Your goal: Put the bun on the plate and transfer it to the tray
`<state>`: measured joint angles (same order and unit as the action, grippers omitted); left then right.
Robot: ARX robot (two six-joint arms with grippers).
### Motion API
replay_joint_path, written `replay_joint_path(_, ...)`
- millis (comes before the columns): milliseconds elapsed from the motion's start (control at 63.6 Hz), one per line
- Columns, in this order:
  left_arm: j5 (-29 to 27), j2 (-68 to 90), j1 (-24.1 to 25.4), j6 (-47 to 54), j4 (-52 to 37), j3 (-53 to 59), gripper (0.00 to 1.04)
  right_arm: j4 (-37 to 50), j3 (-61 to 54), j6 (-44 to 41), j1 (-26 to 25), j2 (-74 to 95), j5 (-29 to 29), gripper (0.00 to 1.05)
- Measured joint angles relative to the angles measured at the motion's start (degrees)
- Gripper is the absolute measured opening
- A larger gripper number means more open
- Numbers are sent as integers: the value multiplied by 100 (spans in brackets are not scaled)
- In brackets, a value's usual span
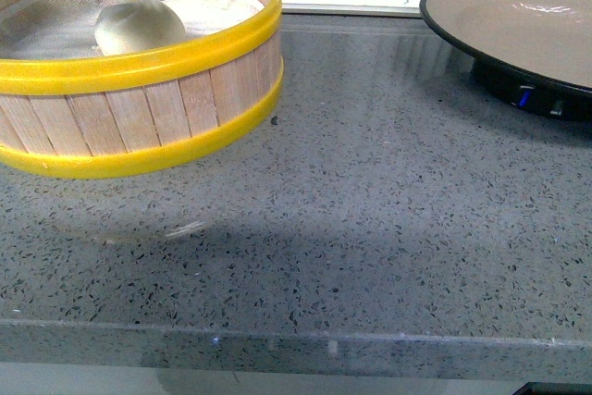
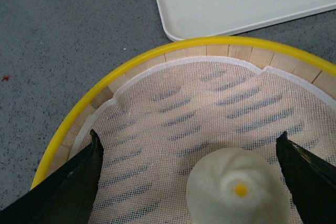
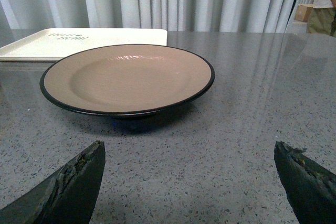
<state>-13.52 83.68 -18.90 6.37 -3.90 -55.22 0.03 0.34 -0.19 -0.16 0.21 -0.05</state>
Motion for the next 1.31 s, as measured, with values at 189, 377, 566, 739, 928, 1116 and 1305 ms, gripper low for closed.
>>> replay_joint_path(189,-2,-2,33,188,138,-11,98,0,0,0,0,0,0,96)
replay_joint_path(377,-24,-2,28,354,153,-7,98,0,0,0,0,0,0,96)
replay_joint_path(566,-55,0,-2,516,153,59,98,0,0,2,0,0,0,96)
replay_joint_path(739,-52,0,-79,669,181,98,98,0,0,2,0,0,0,96)
replay_joint_path(928,9,0,-142,734,256,101,72,0,0,0,0,0,0,96)
replay_joint_path(1116,94,9,-160,719,302,101,40,0,0,0,0,0,0,96)
replay_joint_path(1305,164,9,-157,695,350,87,11,0,0,2,0,0,0,96)
